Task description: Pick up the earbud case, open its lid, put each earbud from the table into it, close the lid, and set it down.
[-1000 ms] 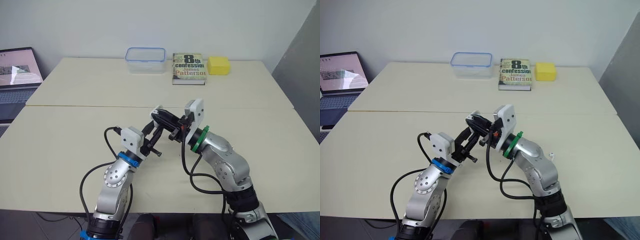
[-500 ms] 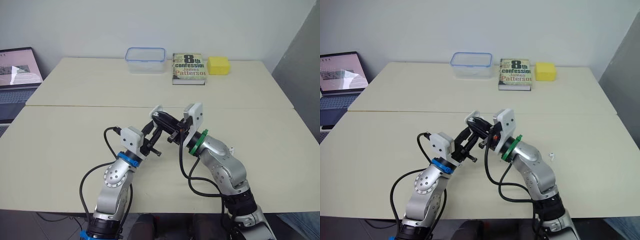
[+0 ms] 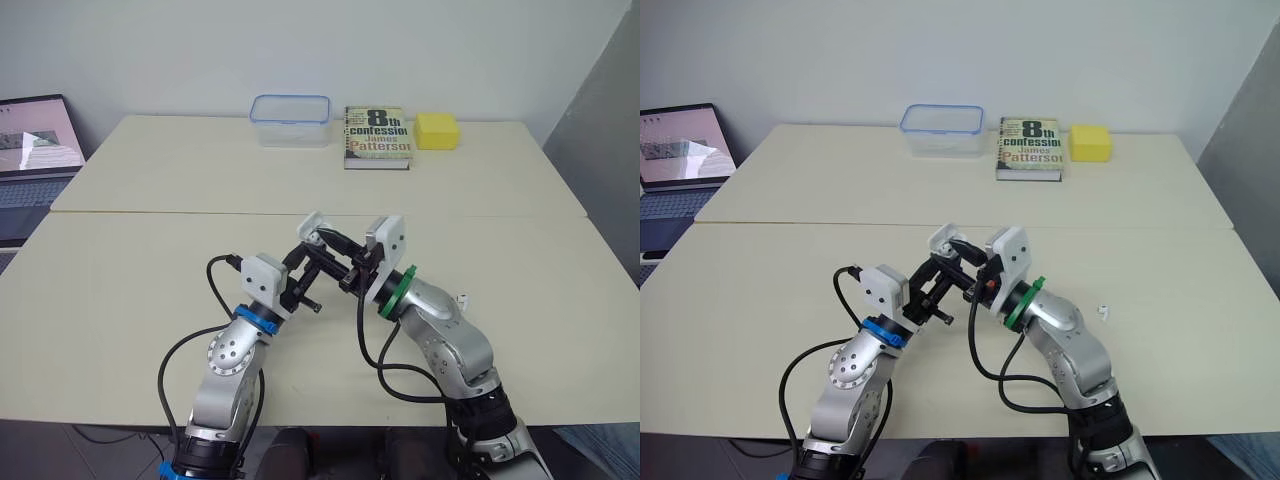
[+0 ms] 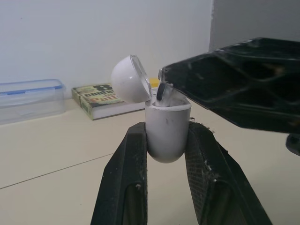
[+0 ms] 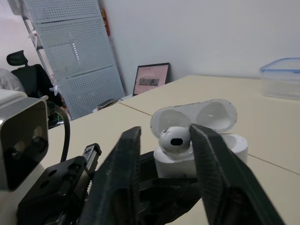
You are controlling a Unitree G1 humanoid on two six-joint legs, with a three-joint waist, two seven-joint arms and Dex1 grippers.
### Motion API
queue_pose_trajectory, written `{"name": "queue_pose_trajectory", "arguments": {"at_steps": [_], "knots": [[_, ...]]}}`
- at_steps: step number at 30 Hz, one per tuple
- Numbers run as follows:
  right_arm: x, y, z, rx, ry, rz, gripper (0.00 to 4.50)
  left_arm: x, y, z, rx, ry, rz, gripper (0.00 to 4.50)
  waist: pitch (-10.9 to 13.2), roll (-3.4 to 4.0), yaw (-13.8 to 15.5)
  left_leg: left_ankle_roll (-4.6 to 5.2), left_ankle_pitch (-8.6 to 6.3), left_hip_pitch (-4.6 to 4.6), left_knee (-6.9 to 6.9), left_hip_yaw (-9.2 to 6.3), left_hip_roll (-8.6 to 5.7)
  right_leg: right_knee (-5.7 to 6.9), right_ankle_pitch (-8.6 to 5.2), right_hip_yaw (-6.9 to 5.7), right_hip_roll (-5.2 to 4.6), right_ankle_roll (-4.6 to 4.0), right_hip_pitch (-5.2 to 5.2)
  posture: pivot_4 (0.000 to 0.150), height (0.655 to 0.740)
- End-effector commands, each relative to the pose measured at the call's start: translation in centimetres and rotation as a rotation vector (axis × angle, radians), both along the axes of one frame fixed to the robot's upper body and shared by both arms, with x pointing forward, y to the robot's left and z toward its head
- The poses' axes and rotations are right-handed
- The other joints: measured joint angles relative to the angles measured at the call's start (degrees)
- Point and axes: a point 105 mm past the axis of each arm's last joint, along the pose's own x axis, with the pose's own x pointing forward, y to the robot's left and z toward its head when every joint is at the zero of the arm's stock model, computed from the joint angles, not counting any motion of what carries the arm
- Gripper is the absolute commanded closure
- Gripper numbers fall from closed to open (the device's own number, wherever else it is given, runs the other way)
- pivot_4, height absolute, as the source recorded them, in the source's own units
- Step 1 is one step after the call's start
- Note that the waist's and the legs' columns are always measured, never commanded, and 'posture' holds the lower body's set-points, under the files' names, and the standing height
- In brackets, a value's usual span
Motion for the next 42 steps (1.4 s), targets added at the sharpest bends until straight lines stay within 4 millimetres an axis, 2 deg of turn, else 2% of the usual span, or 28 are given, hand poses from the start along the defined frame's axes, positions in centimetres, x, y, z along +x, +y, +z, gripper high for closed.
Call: {"name": "queue_pose_trajectory", "arguments": {"at_steps": [1,5,8,11,15,18,21,26,30,32,34,42], "knots": [[-0.4,0.1,0.7,0.003,-0.032,0.011,1.33,-0.5,-0.6,2.1,-0.018,-0.086,-0.023,3.76,0.0,0.00,0.0,0.00,0.00,-0.01,0.00,0.00,0.00,0.00,0.00,0.00,0.00,0.00,0.00,0.150,0.7387],[-0.7,-0.3,1.8,0.010,-0.063,0.023,0.00,-0.6,-0.6,2.0,-0.018,-0.084,-0.023,3.76,0.0,0.00,0.0,0.00,0.00,-0.01,0.00,-0.01,0.00,-0.01,0.00,-0.01,0.00,0.00,0.00,0.150,0.7387],[-1.1,-1.6,2.6,-0.008,-0.095,0.031,0.00,-0.6,-0.6,2.0,-0.017,-0.083,-0.021,3.76,0.0,0.00,0.0,0.00,0.00,-0.01,0.00,0.00,0.00,-0.02,0.00,0.00,0.00,0.00,0.00,0.150,0.7387],[-1.7,-3.8,3.5,-0.051,-0.128,0.040,0.00,-0.6,-0.5,1.8,-0.015,-0.080,-0.019,3.76,0.0,0.00,0.1,0.00,0.00,-0.03,0.00,-0.01,-0.01,-0.02,0.00,-0.01,0.00,0.00,0.00,0.150,0.7387],[-2.5,-8.0,5.2,-0.119,-0.134,0.033,0.00,-0.5,-0.2,1.7,-0.012,-0.078,-0.016,3.76,0.0,0.00,0.3,0.00,0.00,-0.05,0.01,-0.02,-0.02,-0.05,0.00,-0.02,-0.01,0.00,0.01,0.150,0.7387],[-2.8,-11.5,5.6,-0.210,-0.105,-0.026,0.00,-0.4,-0.1,1.6,-0.009,-0.075,-0.018,3.76,0.0,0.00,0.4,0.01,0.00,-0.08,0.01,0.01,-0.02,-0.07,-0.01,-0.04,-0.01,0.00,0.01,0.150,0.7387],[-3.4,-15.1,4.9,-0.291,-0.040,-0.130,0.00,-0.3,-0.1,1.6,-0.008,-0.075,-0.021,3.76,0.0,-0.01,0.6,0.01,-0.01,-0.10,0.00,0.10,-0.01,-0.12,-0.01,-0.08,-0.01,0.00,0.04,0.150,0.7387],[-6.4,-19.0,0.6,-0.461,0.098,-0.250,0.00,-0.3,0.0,1.5,-0.003,-0.073,-0.035,3.76,0.0,-0.01,1.0,0.01,-0.01,-0.13,0.00,0.19,-0.03,-0.16,-0.02,-0.10,-0.01,0.01,0.06,0.150,0.7387],[-7.2,-22.3,-2.9,-0.624,0.179,-0.428,0.00,-0.2,0.0,1.5,0.002,-0.073,-0.043,3.76,0.0,0.00,0.6,0.01,0.00,-0.04,0.03,0.31,-0.01,-0.17,-0.18,-0.01,-0.01,0.28,0.11,0.150,0.7387],[-7.1,-23.5,-3.9,-0.704,0.187,-0.517,0.00,-0.2,0.0,1.5,0.005,-0.074,-0.047,3.76,0.0,0.01,0.5,0.01,0.00,0.01,0.04,0.30,0.00,-0.21,-0.19,-0.02,0.01,0.30,0.18,0.150,0.7387],[-7.1,-23.8,-4.3,-0.731,0.205,-0.567,0.00,-0.2,0.1,1.5,0.007,-0.074,-0.048,3.76,0.0,0.02,0.5,0.01,0.00,0.03,0.04,0.32,0.00,-0.21,-0.19,0.02,0.01,0.30,0.19,0.150,0.7387],[-7.1,-23.5,-5.5,-0.701,0.287,-0.585,0.00,-0.1,0.3,1.4,0.018,-0.072,-0.046,3.76,0.0,0.01,0.6,0.00,0.00,-0.02,0.04,0.25,-0.01,-0.36,-0.19,-0.04,0.01,0.31,0.27,0.150,0.7387]]}}
